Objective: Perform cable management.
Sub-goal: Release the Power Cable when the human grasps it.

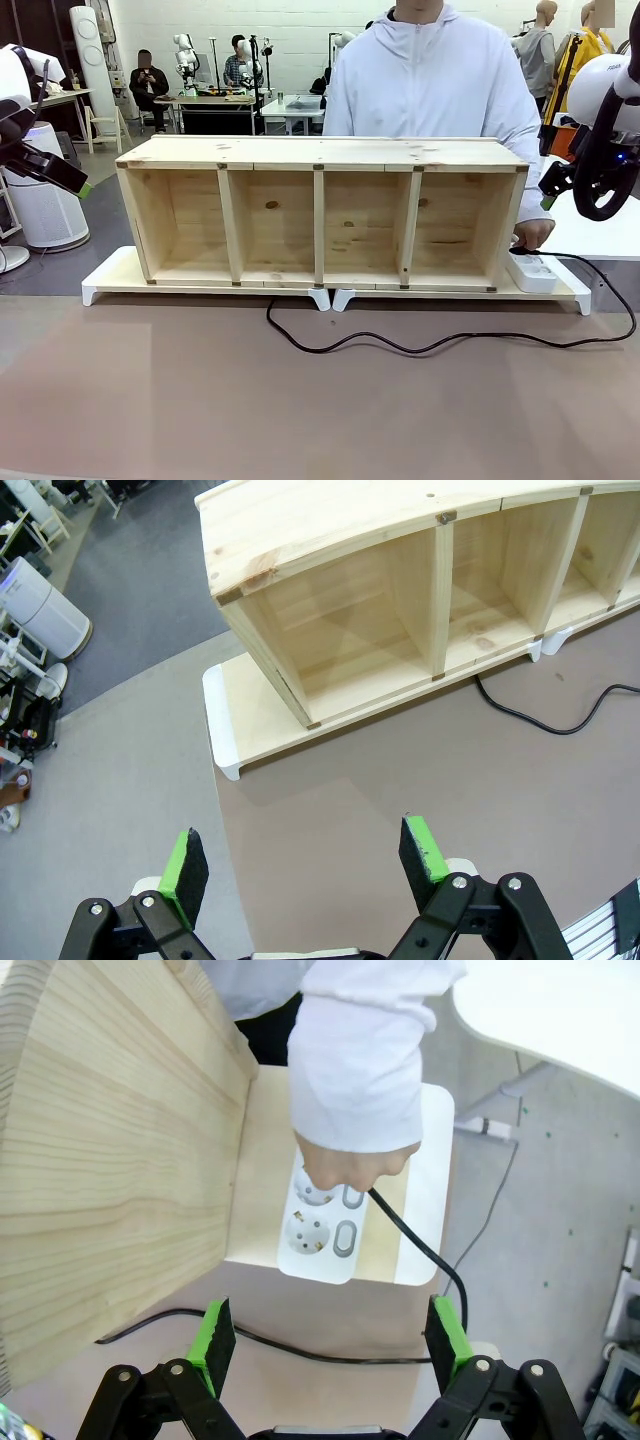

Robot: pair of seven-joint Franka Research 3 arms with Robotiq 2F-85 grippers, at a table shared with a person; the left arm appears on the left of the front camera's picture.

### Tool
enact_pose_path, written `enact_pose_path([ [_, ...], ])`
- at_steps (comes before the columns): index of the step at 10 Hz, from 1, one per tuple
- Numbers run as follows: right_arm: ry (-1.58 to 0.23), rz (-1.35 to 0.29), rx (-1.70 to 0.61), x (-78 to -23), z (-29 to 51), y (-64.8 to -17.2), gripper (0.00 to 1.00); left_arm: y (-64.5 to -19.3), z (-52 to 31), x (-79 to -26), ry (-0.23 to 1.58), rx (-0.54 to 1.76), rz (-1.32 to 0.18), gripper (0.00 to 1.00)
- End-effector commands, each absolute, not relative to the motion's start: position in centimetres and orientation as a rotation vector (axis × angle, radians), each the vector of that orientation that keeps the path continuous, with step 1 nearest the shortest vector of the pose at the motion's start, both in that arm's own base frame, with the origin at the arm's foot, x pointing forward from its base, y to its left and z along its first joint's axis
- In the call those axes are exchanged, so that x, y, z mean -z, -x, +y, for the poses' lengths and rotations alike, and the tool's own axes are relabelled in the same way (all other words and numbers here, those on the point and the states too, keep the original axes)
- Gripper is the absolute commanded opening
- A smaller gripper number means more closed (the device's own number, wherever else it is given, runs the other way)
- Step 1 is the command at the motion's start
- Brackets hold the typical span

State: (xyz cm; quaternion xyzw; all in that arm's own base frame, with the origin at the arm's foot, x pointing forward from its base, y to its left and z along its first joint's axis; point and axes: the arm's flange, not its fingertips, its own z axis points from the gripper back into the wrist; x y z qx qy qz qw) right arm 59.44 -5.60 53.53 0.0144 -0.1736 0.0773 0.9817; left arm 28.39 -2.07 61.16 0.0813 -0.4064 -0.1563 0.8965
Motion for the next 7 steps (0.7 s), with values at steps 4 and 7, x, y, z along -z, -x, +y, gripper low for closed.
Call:
enact_pose_path([
  [4,-0.029,-0.348,-0.155,-53.46,-5.62,-59.45,0.98,-28.62,-2.14,-61.12,-0.176,0.324,-0.850,1.00],
  [7,-0.029,-0.348,-0.155,-53.46,-5.62,-59.45,0.98,-28.62,-2.14,-61.12,-0.176,0.324,-0.850,1.00],
])
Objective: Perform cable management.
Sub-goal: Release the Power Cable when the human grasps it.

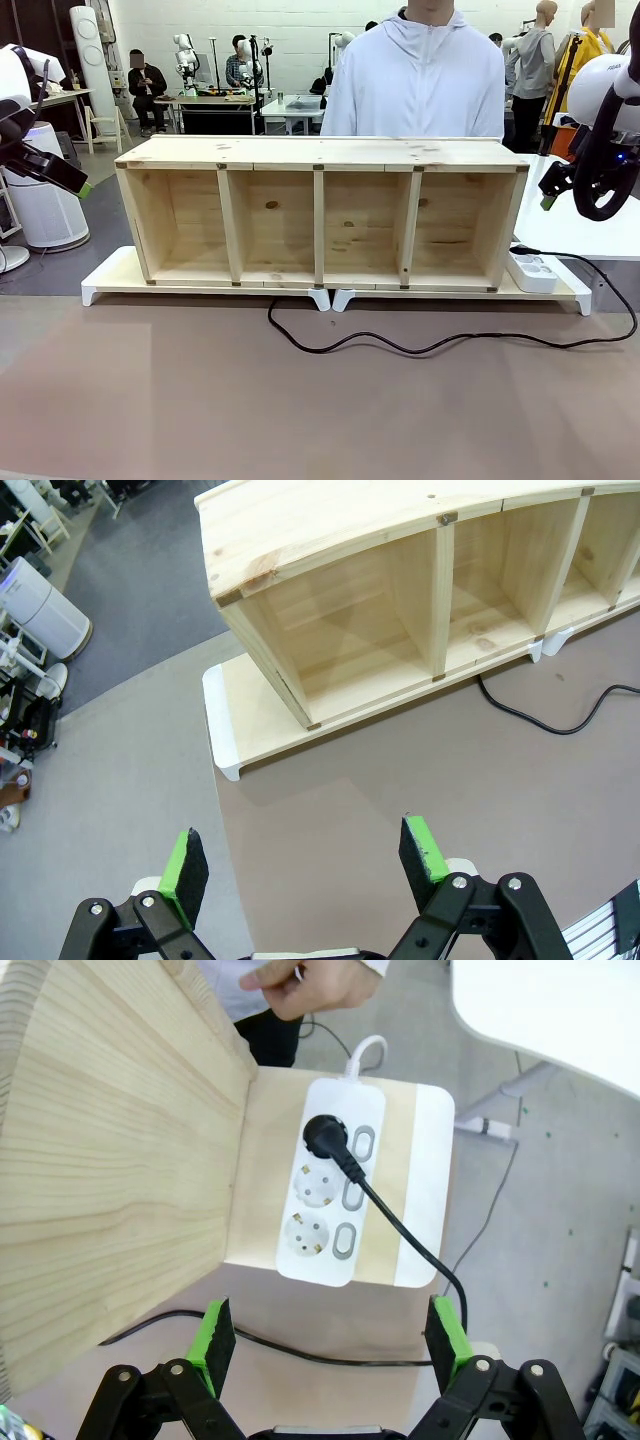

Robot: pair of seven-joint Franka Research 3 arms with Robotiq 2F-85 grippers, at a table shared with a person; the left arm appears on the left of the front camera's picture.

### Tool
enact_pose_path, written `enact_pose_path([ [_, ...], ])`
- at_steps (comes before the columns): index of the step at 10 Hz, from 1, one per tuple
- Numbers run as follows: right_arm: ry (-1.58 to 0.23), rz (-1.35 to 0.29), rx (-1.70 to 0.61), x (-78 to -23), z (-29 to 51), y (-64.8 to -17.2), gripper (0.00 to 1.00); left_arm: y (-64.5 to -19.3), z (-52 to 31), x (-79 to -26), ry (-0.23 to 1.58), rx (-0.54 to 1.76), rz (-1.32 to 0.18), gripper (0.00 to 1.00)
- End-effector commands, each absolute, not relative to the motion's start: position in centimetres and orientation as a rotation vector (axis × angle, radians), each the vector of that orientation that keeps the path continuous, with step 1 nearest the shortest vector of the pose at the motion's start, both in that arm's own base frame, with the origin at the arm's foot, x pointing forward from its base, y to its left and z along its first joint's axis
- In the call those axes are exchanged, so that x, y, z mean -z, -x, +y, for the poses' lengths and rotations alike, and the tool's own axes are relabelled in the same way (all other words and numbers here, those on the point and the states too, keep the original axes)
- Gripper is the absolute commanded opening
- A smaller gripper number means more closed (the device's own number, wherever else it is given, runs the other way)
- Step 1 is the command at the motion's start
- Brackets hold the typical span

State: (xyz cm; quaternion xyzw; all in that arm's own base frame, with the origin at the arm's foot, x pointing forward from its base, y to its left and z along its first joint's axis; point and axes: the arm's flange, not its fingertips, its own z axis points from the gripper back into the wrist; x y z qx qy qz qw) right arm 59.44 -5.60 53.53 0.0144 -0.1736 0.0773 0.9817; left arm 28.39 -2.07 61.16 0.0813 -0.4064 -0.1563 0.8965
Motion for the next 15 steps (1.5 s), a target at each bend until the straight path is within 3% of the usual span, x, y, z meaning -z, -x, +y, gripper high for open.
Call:
enact_pose_path([
  [1,-0.029,-0.348,-0.155,-53.46,-5.62,-59.45,0.98,-28.62,-2.14,-61.12,-0.176,0.324,-0.850,1.00],
  [15,-0.029,-0.348,-0.155,-53.46,-5.62,-59.45,0.98,-28.62,-2.14,-61.12,-0.176,0.324,-0.850,1.00],
])
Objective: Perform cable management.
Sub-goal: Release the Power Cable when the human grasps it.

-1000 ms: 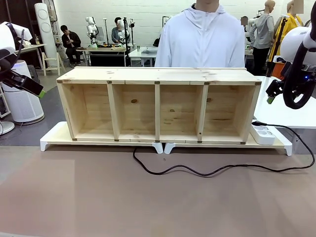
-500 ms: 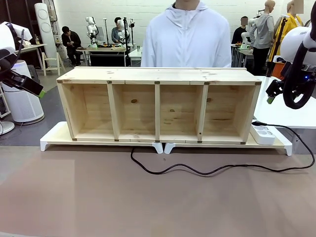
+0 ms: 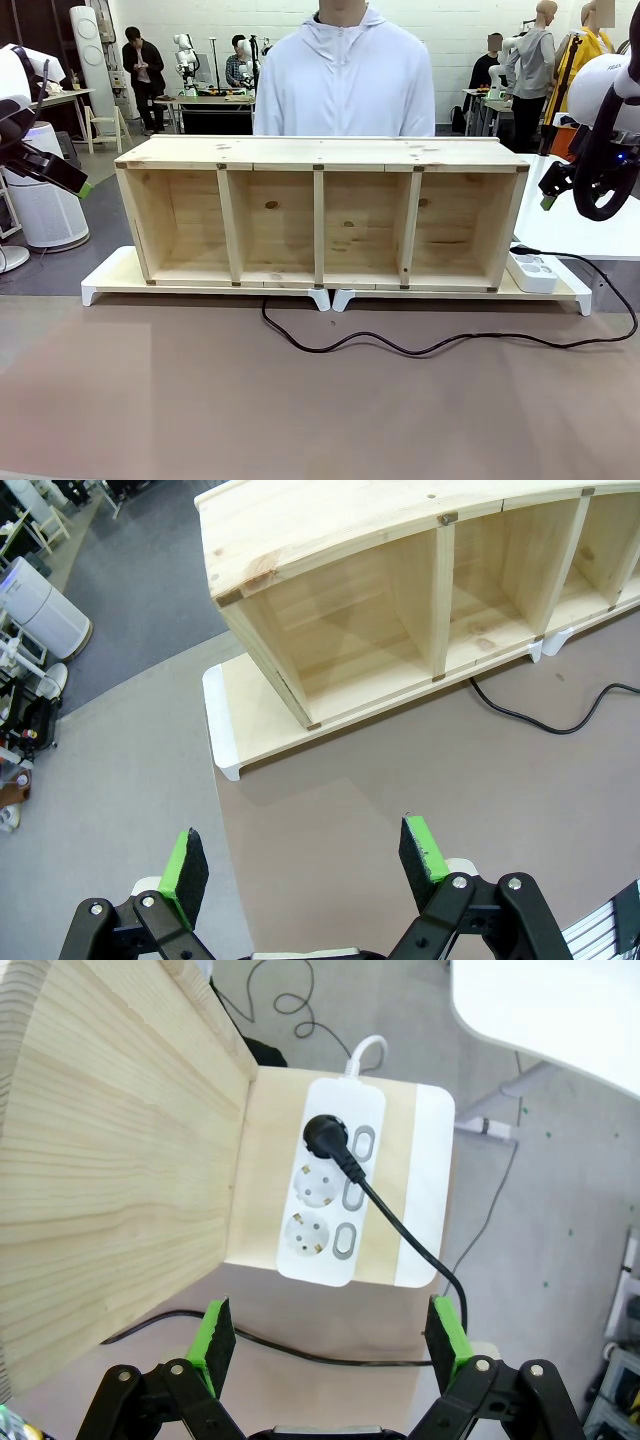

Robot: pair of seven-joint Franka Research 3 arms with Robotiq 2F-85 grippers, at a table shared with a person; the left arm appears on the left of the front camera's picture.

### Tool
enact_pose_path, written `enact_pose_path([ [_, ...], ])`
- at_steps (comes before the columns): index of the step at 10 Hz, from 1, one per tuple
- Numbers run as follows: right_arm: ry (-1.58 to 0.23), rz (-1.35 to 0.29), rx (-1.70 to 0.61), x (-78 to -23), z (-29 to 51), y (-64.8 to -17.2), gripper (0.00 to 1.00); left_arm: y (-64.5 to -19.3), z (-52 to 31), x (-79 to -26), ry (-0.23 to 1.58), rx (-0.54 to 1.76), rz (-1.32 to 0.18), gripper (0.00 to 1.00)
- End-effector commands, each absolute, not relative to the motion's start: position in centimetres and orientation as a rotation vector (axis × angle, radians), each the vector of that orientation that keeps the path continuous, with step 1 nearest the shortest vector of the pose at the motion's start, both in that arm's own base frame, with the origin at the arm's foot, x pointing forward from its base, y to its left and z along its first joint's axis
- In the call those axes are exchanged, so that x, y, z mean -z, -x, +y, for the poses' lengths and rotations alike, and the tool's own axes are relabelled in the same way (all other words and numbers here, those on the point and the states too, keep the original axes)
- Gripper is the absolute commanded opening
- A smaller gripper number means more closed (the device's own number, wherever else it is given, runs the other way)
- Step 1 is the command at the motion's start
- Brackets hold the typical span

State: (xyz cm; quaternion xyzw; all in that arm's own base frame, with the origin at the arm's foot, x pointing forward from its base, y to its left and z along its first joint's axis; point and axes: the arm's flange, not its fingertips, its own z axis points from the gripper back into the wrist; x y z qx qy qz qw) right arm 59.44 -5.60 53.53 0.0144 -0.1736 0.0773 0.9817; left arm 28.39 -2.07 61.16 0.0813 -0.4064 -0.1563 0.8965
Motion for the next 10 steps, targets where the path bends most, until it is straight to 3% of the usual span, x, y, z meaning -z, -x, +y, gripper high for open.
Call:
enact_pose_path([
  [1,-0.029,-0.348,-0.155,-53.46,-5.62,-59.45,0.98,-28.62,-2.14,-61.12,-0.176,0.324,-0.850,1.00],
  [10,-0.029,-0.348,-0.155,-53.46,-5.62,-59.45,0.98,-28.62,-2.14,-61.12,-0.176,0.324,-0.850,1.00],
])
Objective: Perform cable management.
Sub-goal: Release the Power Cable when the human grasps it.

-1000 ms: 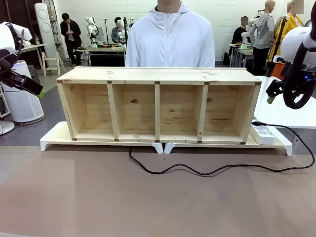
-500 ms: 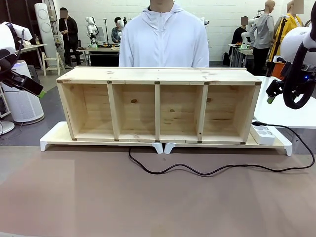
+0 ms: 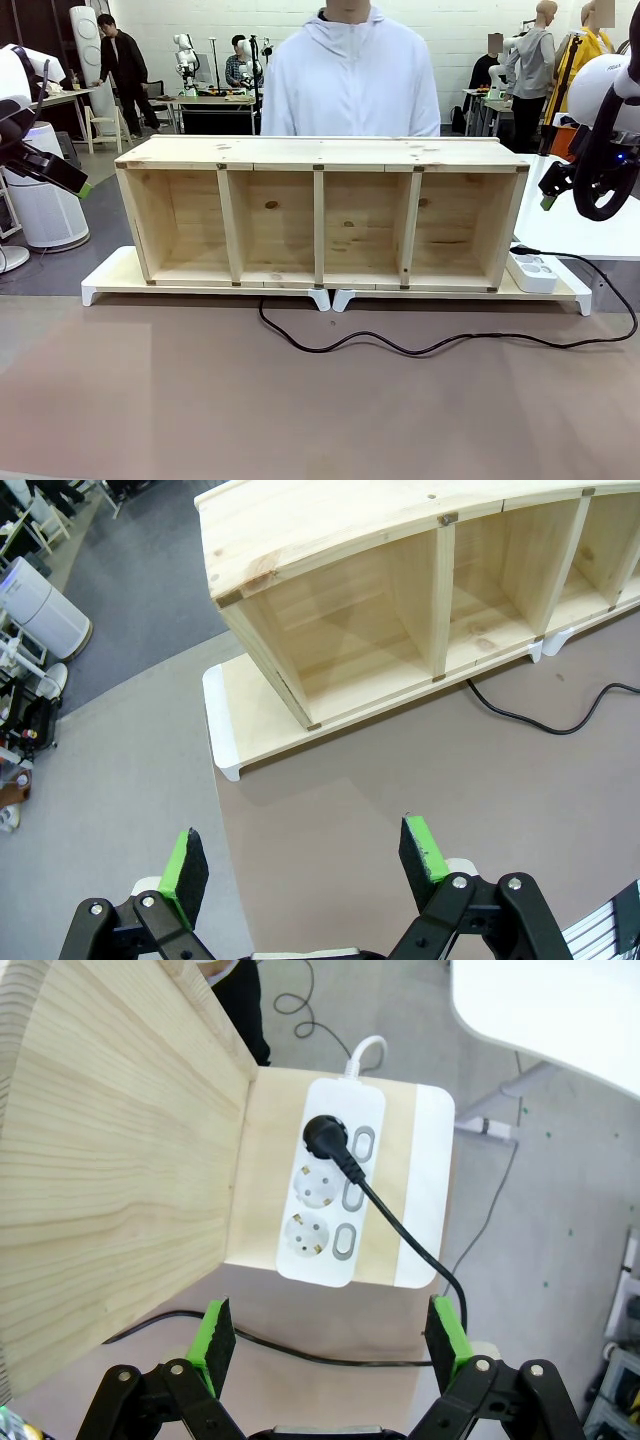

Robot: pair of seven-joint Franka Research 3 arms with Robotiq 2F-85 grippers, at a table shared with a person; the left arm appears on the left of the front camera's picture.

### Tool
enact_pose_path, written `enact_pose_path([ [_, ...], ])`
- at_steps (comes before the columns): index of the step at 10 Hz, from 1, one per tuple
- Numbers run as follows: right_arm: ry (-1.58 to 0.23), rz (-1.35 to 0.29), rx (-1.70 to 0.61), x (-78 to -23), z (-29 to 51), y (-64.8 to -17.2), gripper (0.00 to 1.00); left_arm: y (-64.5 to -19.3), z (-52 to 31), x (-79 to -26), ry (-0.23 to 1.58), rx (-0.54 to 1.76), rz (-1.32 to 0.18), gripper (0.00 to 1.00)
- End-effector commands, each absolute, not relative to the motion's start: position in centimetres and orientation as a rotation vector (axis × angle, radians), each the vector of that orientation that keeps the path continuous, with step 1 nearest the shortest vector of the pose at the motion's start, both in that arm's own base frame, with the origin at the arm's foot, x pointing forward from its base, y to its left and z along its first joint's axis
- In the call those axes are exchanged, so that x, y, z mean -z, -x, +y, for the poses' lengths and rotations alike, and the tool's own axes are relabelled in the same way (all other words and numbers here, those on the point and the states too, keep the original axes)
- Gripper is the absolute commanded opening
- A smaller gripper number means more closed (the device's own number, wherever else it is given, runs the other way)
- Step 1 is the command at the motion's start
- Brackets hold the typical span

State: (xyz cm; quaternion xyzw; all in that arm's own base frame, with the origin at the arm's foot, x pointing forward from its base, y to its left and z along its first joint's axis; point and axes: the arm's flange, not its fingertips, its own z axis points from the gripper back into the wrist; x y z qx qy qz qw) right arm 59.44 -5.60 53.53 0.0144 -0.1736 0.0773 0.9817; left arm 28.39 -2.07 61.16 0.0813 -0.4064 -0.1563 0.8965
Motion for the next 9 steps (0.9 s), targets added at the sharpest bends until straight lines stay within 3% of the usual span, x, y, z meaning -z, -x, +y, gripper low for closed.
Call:
enact_pose_path([
  [1,-0.029,-0.348,-0.155,-53.46,-5.62,-59.45,0.98,-28.62,-2.14,-61.12,-0.176,0.324,-0.850,1.00],
  [9,-0.029,-0.348,-0.155,-53.46,-5.62,-59.45,0.98,-28.62,-2.14,-61.12,-0.176,0.324,-0.850,1.00],
])
